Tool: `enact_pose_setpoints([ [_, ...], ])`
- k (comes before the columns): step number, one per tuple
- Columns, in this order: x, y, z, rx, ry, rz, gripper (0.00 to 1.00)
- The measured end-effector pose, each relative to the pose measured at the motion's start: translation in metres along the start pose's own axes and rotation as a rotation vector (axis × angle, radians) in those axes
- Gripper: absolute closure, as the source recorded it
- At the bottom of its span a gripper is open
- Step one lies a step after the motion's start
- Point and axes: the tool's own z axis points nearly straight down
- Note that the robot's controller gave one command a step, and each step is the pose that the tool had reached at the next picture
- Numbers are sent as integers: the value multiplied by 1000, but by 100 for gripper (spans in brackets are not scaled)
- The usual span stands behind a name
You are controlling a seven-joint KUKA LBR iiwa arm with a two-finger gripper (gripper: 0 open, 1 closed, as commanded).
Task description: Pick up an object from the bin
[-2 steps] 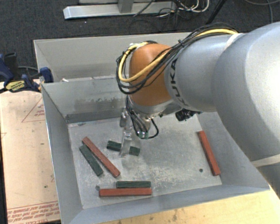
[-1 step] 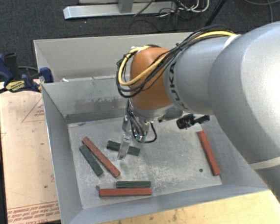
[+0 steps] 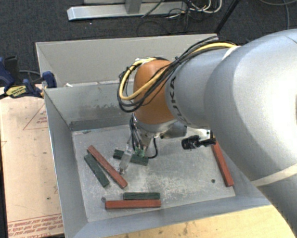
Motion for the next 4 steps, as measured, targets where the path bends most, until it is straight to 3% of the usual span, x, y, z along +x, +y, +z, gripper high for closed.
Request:
enact_pose_setpoints([
  [1,0,0,0,-1,-2,-1,0],
  [2,-1,1,-2,-3,-4,-1,100],
  [3,-2,3,-87,-7,-9,-4,100],
  [4,-3,4,-130,-5,-7,-8,100],
])
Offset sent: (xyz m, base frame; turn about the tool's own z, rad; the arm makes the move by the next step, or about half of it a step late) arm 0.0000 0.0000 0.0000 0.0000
